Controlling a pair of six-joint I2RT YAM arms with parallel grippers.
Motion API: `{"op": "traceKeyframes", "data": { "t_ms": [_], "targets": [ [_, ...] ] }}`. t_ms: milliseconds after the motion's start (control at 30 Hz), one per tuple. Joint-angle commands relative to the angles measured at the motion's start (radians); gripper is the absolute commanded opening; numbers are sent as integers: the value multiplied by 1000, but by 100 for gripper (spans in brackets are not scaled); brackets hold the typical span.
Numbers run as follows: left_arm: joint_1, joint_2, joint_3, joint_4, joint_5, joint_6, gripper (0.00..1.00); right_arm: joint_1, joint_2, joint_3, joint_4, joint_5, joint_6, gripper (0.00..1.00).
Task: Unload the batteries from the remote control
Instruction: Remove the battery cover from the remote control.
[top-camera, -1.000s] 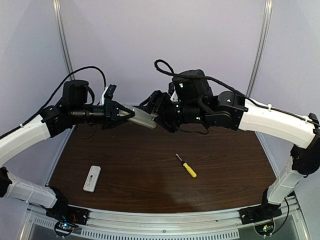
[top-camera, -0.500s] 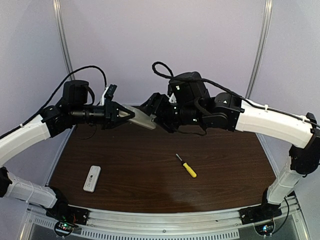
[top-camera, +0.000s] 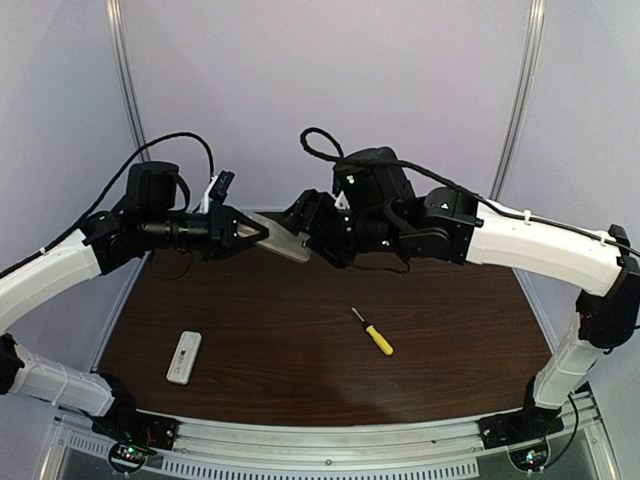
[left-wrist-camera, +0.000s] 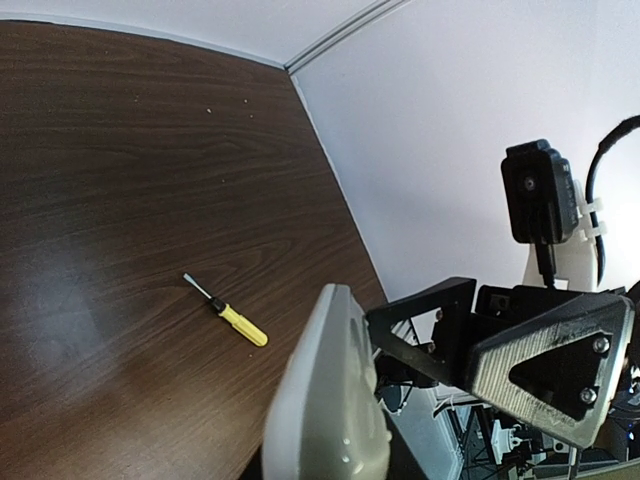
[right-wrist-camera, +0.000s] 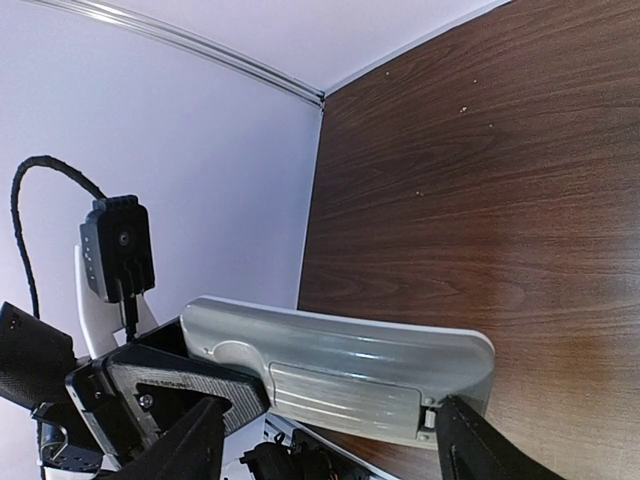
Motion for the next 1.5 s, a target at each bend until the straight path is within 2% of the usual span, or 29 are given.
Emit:
{"op": "traceKeyframes", "data": {
  "t_ms": [0, 967, 1467],
  "targets": [
    [-7, -15, 16, 79, 42, 17, 0, 3, 25, 13, -5, 17, 2, 74],
    [-7, 18, 16, 165, 0, -33, 0, -32, -8, -66, 52, -84, -29, 72],
    [-19, 41, 25, 216, -42, -61, 0, -94, -46, -123, 97, -212, -53, 71]
  ]
}}
